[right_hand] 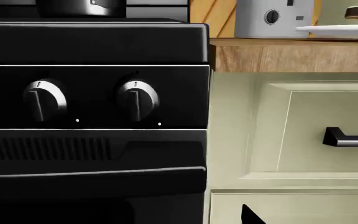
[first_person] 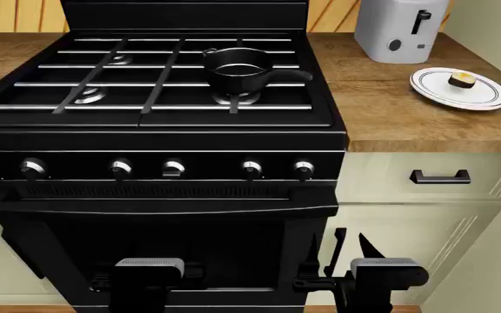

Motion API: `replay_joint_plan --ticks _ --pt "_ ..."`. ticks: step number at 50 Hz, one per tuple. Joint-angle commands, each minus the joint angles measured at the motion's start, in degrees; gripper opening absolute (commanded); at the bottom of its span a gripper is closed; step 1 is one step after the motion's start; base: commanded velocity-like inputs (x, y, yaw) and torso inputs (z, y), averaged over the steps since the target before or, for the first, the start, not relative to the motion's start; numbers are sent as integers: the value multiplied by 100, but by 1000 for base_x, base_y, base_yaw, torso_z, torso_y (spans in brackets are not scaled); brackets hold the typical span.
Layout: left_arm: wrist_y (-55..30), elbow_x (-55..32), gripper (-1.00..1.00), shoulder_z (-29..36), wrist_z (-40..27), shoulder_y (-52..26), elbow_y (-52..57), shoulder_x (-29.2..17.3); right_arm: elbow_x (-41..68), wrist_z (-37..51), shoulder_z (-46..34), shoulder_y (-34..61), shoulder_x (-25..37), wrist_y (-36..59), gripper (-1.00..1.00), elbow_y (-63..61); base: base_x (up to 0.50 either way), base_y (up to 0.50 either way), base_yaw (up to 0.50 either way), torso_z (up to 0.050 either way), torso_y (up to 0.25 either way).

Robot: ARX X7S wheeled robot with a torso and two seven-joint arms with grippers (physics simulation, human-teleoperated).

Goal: Frozen meat rests on a plate on the counter. Retrieve the meat and place it in a pot on a burner. Then turn the burner on.

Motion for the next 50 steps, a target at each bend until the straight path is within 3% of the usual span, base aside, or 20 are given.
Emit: replay_joint_plan --ticks 1,4,8,50 --pt "252 -207 100 141 125 61 -7 -137 -2 156 -193 60 70 -518 100 503 0 0 0 36 0" --pt "479 -278 100 272 239 127 -19 -241 -55 304 -438 247 99 -1355 100 1281 0 0 0 50 0" --pt "572 -333 100 357 235 165 -53 -292 222 279 -503 164 185 -1746 100 1341 0 -113 0 50 0" --pt "520 -642 100 767 -51 165 -89 -599 848 572 -922 258 475 -1460 100 1364 0 -500 0 50 0"
